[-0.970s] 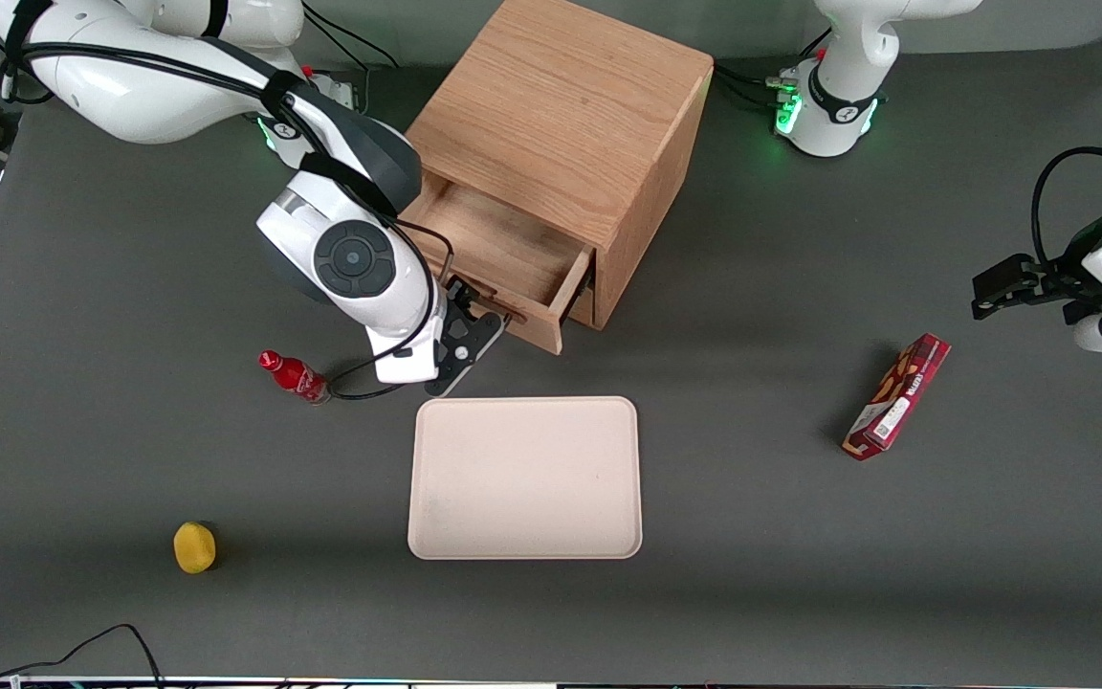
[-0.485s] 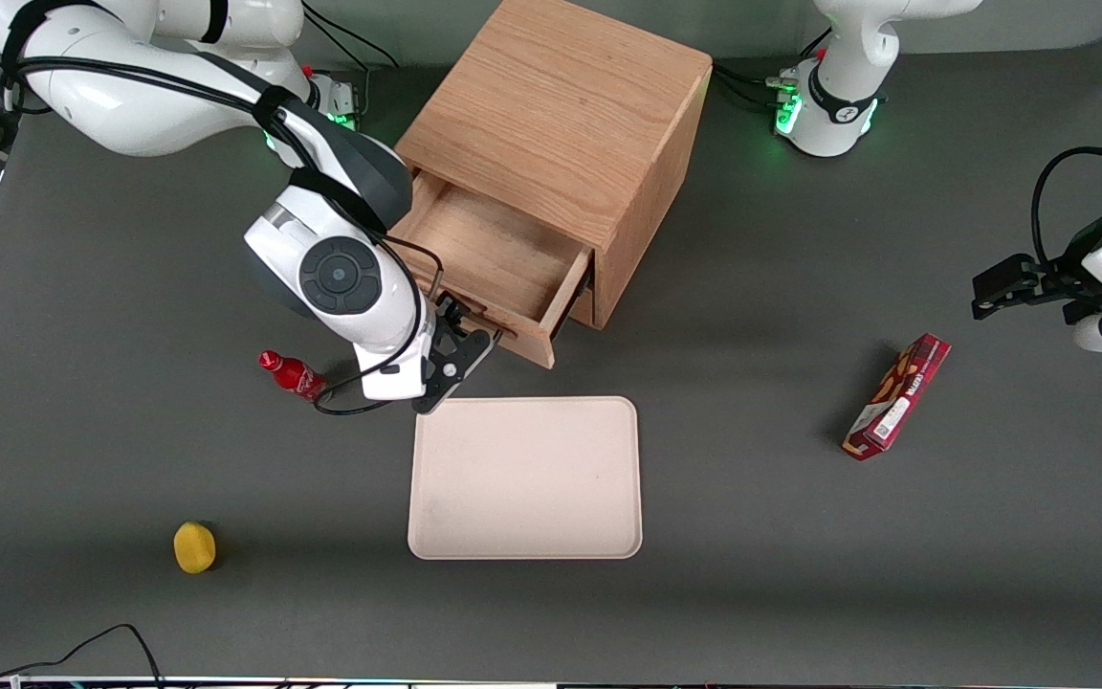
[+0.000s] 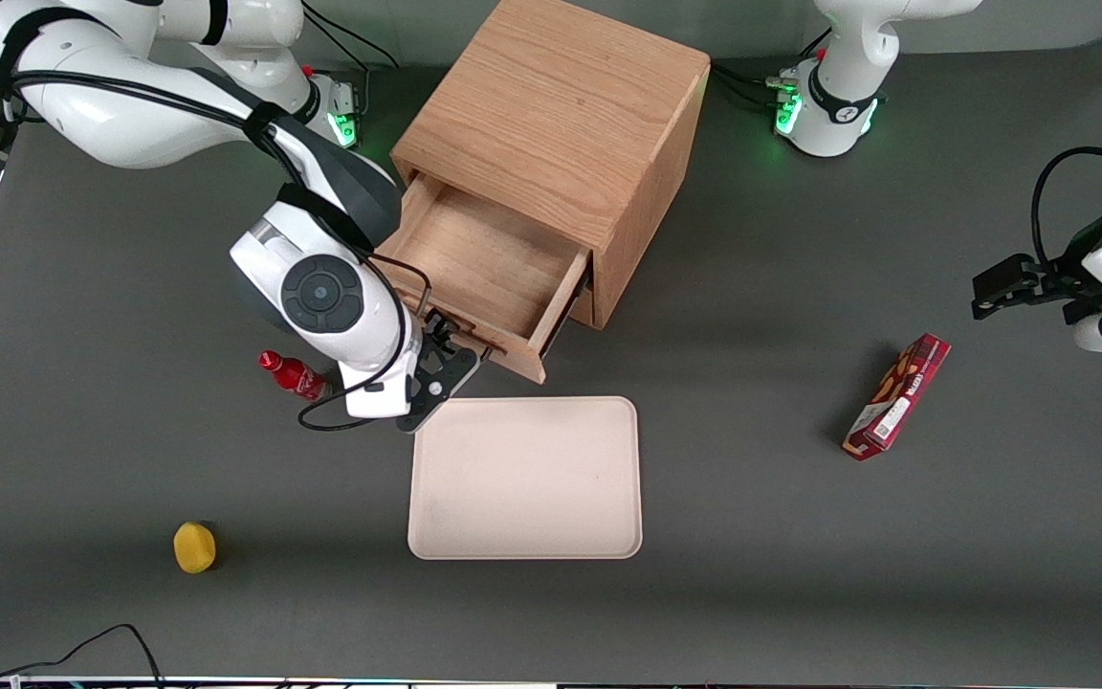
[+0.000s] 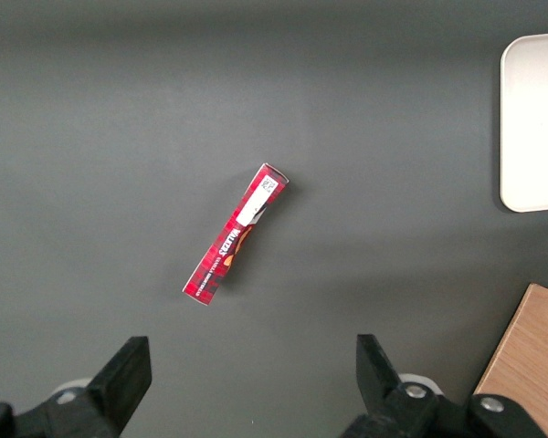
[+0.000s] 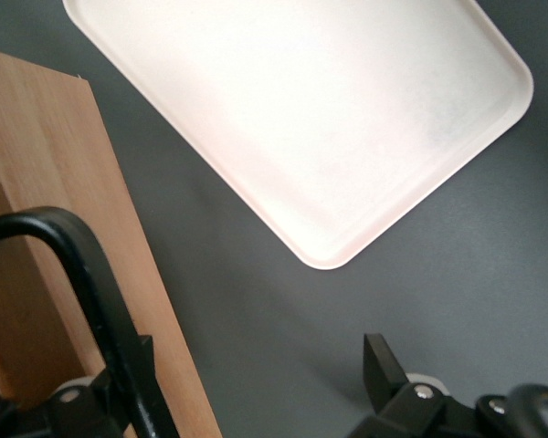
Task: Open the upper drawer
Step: 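Pull the upper drawer outward from the cabinet with the right gripper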
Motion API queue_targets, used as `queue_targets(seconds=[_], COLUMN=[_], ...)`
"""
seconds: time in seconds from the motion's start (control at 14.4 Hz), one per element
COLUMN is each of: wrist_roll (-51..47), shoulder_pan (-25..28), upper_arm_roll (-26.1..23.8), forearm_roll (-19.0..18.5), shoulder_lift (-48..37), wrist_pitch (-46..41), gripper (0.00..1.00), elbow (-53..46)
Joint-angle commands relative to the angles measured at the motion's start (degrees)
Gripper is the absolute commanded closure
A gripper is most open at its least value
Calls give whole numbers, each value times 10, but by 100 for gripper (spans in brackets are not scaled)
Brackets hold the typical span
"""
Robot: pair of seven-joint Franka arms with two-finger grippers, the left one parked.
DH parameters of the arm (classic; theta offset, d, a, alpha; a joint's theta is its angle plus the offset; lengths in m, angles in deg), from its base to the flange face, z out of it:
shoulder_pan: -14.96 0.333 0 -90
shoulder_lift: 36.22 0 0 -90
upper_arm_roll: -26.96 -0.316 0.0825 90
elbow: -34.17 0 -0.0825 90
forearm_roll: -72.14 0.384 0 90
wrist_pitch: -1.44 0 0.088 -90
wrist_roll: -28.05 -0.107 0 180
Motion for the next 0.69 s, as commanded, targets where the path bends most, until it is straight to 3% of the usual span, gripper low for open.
queue_targets(seconds=[0.0, 0.62], wrist_roll=[3, 42], shoulder_pan=[11, 0], upper_arm_roll=[14, 33], forearm_roll=[-45, -43], shoulder_lift=[29, 36], wrist_pitch=[16, 15], gripper=[0, 0], elbow=[-16, -51])
